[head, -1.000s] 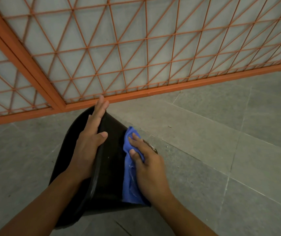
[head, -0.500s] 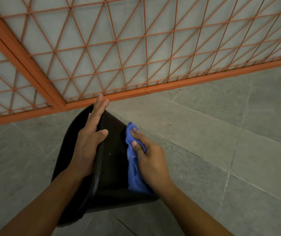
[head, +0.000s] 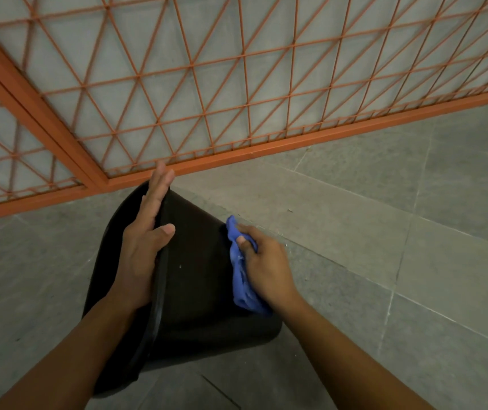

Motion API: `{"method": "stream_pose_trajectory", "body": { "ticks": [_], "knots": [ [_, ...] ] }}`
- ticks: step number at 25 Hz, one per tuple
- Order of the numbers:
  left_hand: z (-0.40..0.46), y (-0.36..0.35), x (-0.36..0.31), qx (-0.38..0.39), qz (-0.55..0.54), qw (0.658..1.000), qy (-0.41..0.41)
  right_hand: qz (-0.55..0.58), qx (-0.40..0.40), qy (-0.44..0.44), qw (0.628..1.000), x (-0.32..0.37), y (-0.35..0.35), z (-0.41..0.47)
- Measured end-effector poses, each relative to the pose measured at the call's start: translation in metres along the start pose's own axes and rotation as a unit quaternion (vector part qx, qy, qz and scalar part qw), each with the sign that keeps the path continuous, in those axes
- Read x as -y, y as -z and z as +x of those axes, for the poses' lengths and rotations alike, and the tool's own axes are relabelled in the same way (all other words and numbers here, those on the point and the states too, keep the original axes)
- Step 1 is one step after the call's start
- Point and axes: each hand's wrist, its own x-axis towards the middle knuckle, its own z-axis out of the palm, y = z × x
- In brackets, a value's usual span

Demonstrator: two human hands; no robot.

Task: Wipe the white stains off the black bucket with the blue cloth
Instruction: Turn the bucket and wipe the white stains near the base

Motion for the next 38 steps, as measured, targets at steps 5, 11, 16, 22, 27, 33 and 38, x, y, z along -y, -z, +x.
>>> {"method": "stream_pose_trajectory", "body": {
  "ticks": [5,11,16,22,27,33,38],
  "knots": [
    [0.002,-0.006,-0.005,-0.007,0.002,1.0,0.001,-0.043,-0.044,-0.1,0.993,-0.028,0.008,0.0],
    [0.002,0.001,0.0,0.002,-0.001,1.0,-0.009,-0.026,-0.019,-0.032,0.999,-0.013,0.005,-0.012],
    [0.0,-0.005,-0.005,-0.029,-0.016,0.999,-0.002,-0.094,-0.013,-0.096,0.991,-0.044,0.011,0.014],
    [0.002,-0.002,0.001,-0.017,0.02,1.0,-0.012,-0.076,-0.065,-0.113,0.989,-0.035,0.008,-0.062],
    [0.002,-0.006,-0.001,-0.021,-0.014,1.0,-0.002,-0.032,-0.022,-0.032,0.999,-0.023,0.005,-0.036],
    [0.003,-0.011,-0.006,-0.027,0.006,1.0,0.002,0.006,-0.11,-0.148,0.983,-0.057,0.0,-0.049],
    [0.002,-0.011,-0.001,-0.004,0.018,1.0,-0.023,0.105,-0.124,-0.067,0.984,0.001,-0.022,-0.099]
  ]
}}
